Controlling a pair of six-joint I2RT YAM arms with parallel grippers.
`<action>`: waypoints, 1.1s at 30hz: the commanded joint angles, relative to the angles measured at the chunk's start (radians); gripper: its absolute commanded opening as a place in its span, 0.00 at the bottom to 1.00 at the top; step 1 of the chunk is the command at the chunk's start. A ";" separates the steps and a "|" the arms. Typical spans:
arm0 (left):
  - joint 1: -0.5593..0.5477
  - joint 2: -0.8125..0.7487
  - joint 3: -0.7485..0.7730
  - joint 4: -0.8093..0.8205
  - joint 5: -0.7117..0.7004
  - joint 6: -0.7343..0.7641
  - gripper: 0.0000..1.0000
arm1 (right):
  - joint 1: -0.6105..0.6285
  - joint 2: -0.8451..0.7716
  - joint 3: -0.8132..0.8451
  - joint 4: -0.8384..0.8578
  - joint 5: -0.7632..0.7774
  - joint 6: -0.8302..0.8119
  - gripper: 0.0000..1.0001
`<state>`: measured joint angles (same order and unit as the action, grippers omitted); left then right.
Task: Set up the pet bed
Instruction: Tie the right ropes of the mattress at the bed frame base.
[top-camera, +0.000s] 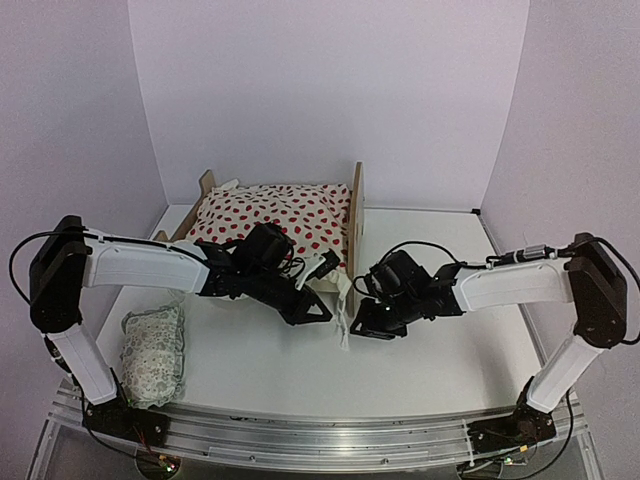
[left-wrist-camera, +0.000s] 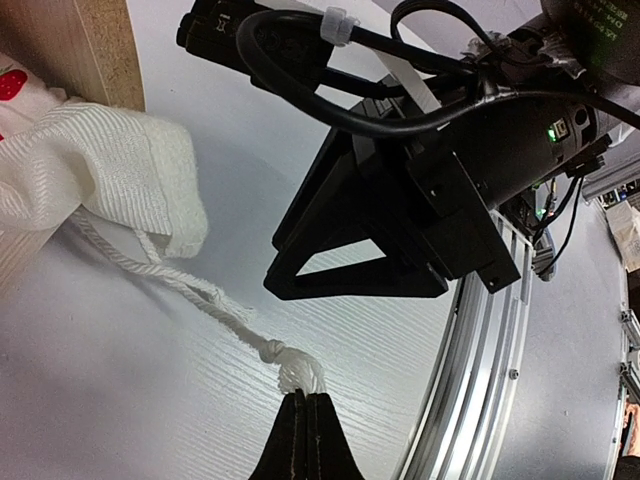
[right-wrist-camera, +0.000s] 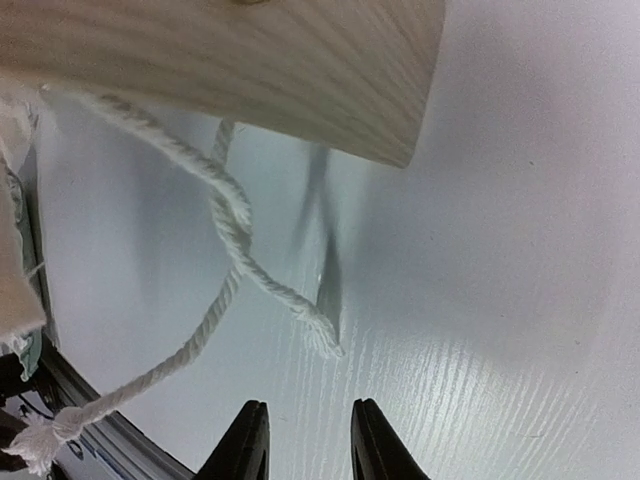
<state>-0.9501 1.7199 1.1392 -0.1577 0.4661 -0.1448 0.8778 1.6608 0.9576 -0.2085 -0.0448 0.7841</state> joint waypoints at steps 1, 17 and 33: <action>-0.003 -0.024 0.021 -0.013 -0.023 0.051 0.00 | 0.020 -0.050 0.016 0.008 0.088 0.206 0.38; -0.003 -0.047 -0.031 0.018 -0.006 0.085 0.00 | 0.113 0.062 0.131 0.064 0.412 0.771 0.50; -0.001 -0.099 -0.089 0.059 -0.012 0.088 0.00 | 0.120 0.208 0.199 0.044 0.417 0.953 0.48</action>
<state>-0.9501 1.6598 1.0655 -0.1417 0.4503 -0.0740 0.9927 1.8382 1.1381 -0.1568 0.3523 1.6437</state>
